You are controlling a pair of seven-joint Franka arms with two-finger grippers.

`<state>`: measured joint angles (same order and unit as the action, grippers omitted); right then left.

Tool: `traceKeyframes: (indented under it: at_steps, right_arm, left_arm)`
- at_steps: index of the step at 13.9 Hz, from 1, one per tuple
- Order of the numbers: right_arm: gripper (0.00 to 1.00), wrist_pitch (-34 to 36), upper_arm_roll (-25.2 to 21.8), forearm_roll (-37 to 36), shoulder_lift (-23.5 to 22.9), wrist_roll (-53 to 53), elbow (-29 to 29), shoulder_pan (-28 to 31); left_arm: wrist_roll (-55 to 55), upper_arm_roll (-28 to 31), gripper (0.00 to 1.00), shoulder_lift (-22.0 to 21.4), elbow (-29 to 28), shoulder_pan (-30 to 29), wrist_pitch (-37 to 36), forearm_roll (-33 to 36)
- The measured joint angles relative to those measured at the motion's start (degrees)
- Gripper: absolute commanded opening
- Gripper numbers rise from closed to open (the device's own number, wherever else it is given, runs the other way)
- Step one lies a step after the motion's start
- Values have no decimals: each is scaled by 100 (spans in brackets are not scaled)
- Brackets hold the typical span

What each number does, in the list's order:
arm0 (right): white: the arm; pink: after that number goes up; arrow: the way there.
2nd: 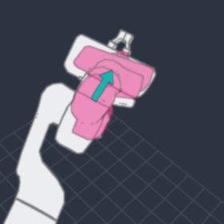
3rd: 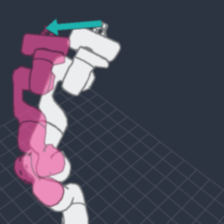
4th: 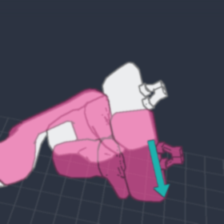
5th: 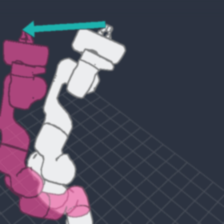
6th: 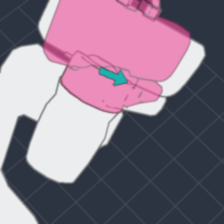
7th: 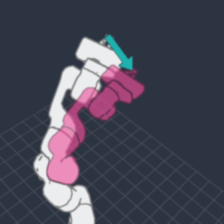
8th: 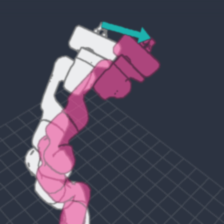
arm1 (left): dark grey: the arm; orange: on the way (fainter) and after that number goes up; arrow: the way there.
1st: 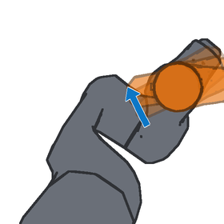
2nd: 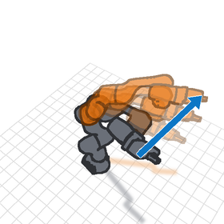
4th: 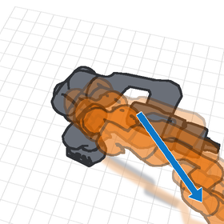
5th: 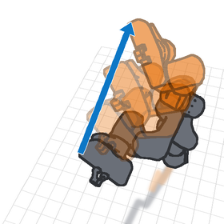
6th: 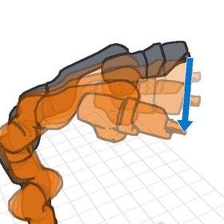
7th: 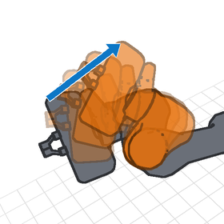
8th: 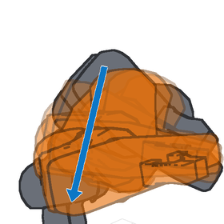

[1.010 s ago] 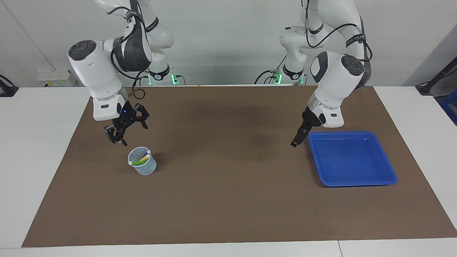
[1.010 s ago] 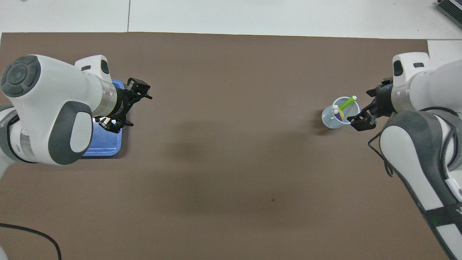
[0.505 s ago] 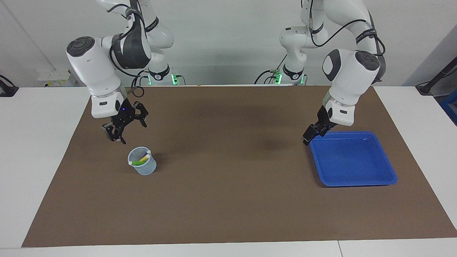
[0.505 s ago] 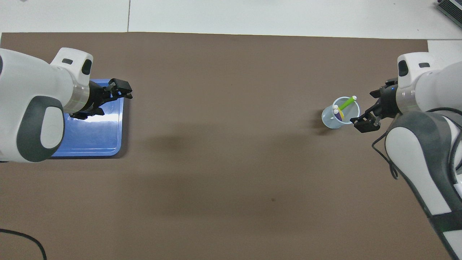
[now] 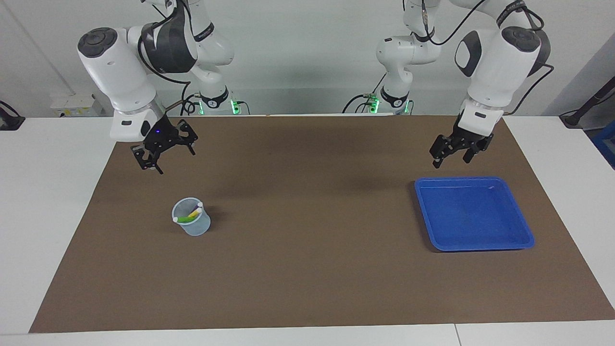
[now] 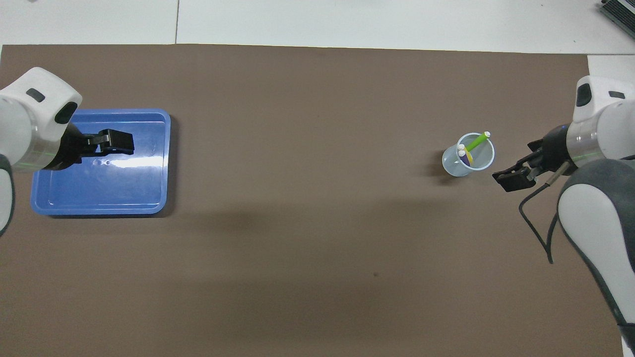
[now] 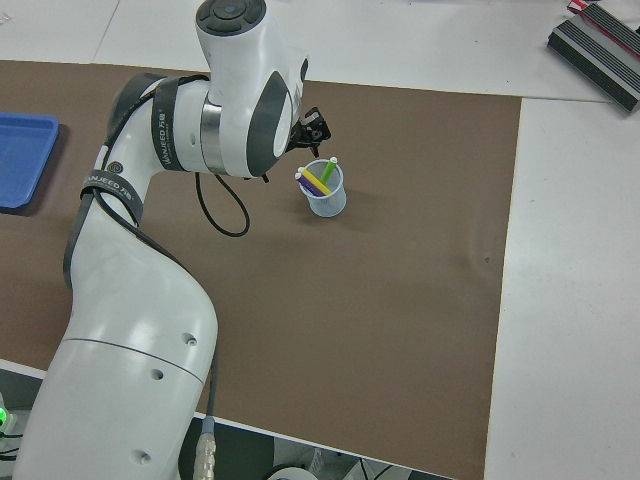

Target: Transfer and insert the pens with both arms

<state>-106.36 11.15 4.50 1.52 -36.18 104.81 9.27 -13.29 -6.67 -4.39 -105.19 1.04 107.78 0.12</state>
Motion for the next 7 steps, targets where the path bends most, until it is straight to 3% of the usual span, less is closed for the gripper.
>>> traceKeyframes:
  at_steps: [3,7]
  right_arm:
    - [100,223,-1,0,264,150,-4,0]
    - [100,501,-44,-16,576,444,-3,18]
  left_arm:
    - [220,-10,100,-579,0,2,-731,45]
    - [1266,222,100,-698,-3,-21,-762,66]
